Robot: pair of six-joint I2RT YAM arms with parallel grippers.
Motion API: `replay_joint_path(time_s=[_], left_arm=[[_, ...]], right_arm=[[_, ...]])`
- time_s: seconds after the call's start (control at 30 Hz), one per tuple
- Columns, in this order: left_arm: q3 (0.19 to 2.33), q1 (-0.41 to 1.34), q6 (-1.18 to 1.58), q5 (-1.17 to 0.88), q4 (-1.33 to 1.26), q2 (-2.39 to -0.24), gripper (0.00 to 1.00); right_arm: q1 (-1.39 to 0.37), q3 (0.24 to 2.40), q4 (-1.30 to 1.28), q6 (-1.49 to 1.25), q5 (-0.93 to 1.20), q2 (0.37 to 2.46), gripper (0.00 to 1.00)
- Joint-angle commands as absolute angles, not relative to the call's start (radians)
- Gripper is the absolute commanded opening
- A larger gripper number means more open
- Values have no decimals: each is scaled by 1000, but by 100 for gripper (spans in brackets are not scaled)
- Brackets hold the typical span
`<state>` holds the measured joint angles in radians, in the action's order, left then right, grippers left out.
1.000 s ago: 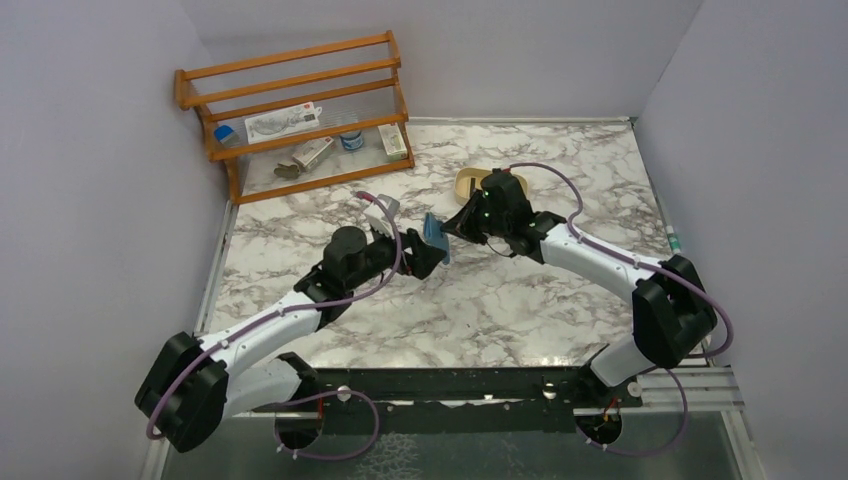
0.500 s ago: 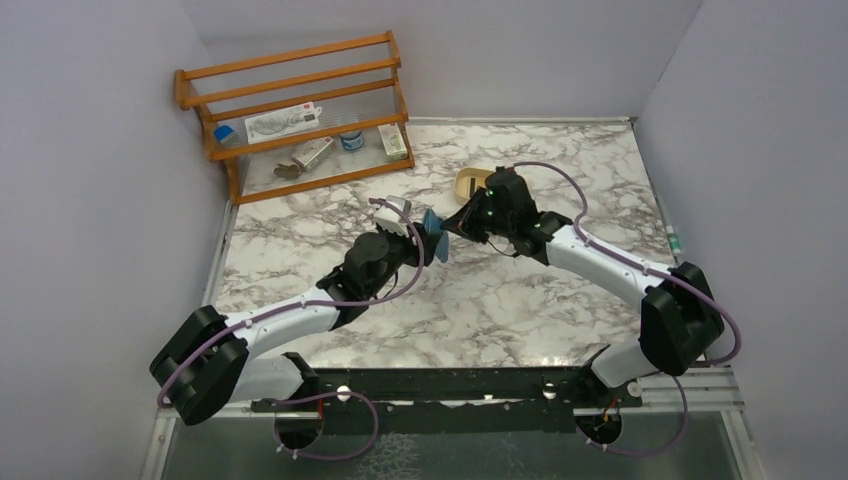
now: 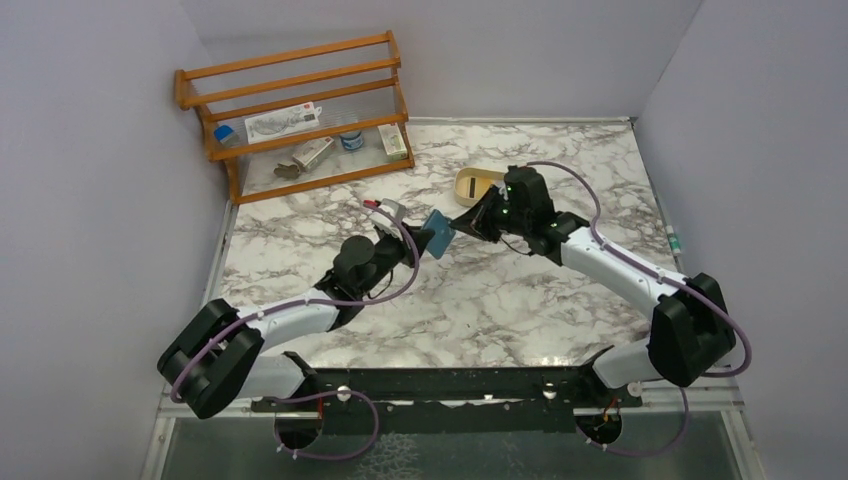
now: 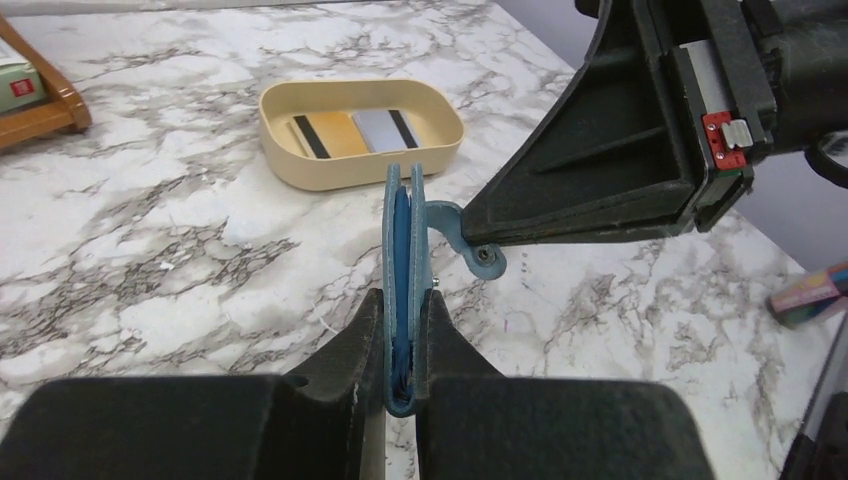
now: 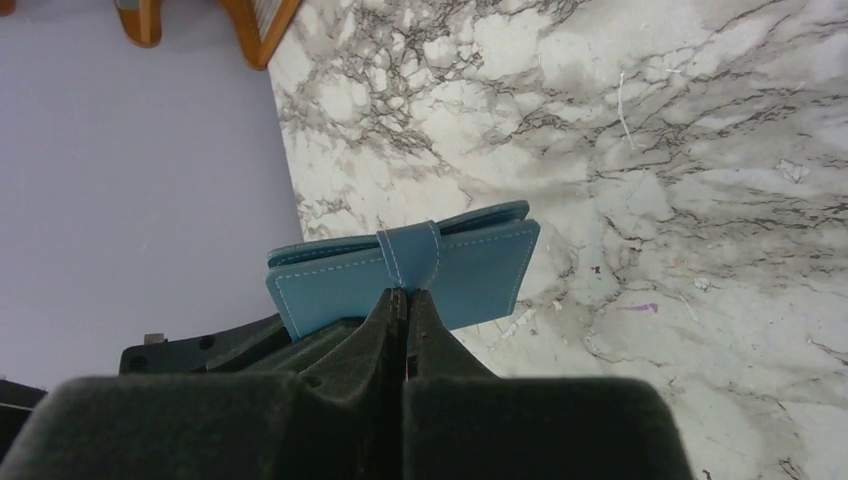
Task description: Take the credit cards out of the card holder
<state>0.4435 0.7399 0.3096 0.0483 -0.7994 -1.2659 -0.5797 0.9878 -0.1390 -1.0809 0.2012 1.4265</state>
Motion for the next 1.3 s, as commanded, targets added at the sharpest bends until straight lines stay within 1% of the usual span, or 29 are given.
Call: replay_joint_path(time_s=[0.0, 0.13, 0.17, 0.2, 0.23, 0.27, 0.33, 0.37, 0.43, 0.47, 0.5, 0.57, 0.63, 0.73, 0.87, 0.93, 1.03, 1.1, 1.17, 1.27], left_arm=[[440, 652, 316, -180, -894, -1258, 0], [469, 572, 309, -434, -898, -1288, 0], [482, 560, 307, -495, -897, -1304, 0], [499, 546, 314, -548, -893, -1322, 0], [520, 532, 328, -587, -887, -1343, 0], [541, 519, 342, -635, -877, -1363, 0], [579, 495, 372, -719, -870, -1409, 0], [598, 488, 382, -758, -869, -1425, 0], [636, 474, 407, -829, -869, -1459, 0], [654, 468, 422, -849, -866, -1474, 0], [670, 460, 436, -858, -862, -1488, 0], [705, 442, 472, -850, -852, -1520, 0], [734, 428, 526, -824, -847, -1555, 0], [765, 420, 607, -740, -842, -1597, 0], [813, 435, 655, -737, -799, -1630, 0], [862, 464, 584, -726, -672, -1623, 0], [987, 546, 360, -639, -349, -1620, 0], [1055, 595, 236, -597, -195, -1635, 0], [1087, 613, 182, -605, -126, -1647, 0], [1099, 617, 140, -614, -80, -1641, 0]], right_arm=[[-511, 997, -207, -984, 304, 1358, 1], [-395, 975, -276, -852, 468, 1333, 1], [-371, 968, -293, -815, 492, 1332, 4], [-354, 967, -316, -770, 530, 1334, 9], [-340, 971, -346, -727, 545, 1338, 15], [-334, 977, -376, -678, 543, 1339, 26], [-333, 992, -423, -600, 500, 1333, 56], [-333, 994, -430, -566, 479, 1322, 67], [-333, 975, -396, -515, 466, 1262, 79], [-333, 955, -358, -500, 481, 1226, 88], [-333, 923, -306, -486, 513, 1178, 92], [-334, 849, -177, -489, 588, 1087, 95], [-334, 796, -103, -497, 615, 1030, 98], [-343, 800, -156, -429, 580, 1020, 99], [-395, 861, -273, -317, 468, 1033, 99], [-423, 909, -328, -267, 417, 1055, 95], [-443, 982, -396, -209, 390, 1111, 87], [-459, 1025, -429, -185, 372, 1151, 81], [-465, 1050, -448, -172, 357, 1188, 75], [-469, 1092, -486, -152, 318, 1241, 71]])
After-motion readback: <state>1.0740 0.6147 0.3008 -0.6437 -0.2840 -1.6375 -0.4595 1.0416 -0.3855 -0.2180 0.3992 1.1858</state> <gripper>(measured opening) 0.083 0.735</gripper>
